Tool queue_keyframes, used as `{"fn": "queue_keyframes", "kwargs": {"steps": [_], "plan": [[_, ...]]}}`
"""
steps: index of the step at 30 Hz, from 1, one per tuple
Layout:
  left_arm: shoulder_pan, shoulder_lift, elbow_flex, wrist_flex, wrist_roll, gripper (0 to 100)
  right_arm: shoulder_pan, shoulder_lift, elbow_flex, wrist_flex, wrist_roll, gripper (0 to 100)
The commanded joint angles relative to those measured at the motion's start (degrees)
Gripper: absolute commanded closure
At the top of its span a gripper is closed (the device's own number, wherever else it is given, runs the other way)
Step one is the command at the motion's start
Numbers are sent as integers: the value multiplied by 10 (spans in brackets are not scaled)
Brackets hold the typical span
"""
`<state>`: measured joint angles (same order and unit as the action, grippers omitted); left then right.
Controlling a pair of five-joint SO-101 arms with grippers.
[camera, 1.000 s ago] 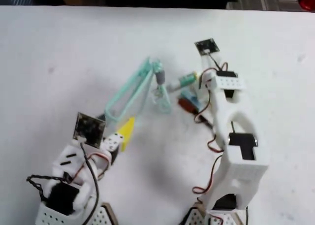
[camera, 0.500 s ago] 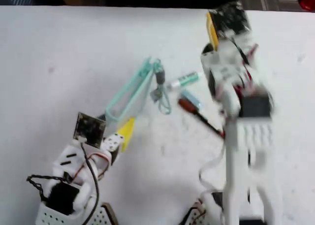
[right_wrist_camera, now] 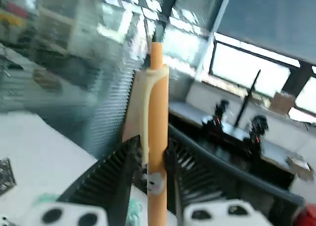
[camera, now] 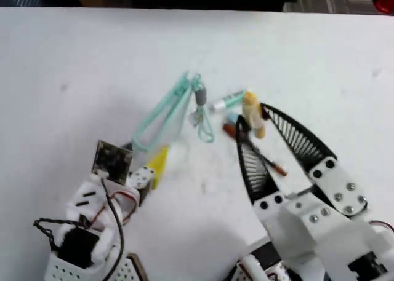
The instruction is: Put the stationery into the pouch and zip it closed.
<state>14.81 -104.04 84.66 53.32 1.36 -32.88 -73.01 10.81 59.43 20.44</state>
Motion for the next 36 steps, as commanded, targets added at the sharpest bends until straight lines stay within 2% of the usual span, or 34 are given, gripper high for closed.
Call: {"fn": "queue_keyframes", "kwargs": {"steps": [1,7,12,18,36], "plan": [[7,5,-21,6,-4,796,-20,-2,-4,-21,-7,982],[7,5,-21,6,-4,796,-21,-2,-4,-18,-16,982],[7,5,-21,6,-4,796,-21,-7,-4,-18,-108,982],[7,5,-21,6,-4,797,-21,-3,-4,-21,-151,982],[7,5,-21,4,-4,797,-21,-3,-2,-18,-157,982]]}}
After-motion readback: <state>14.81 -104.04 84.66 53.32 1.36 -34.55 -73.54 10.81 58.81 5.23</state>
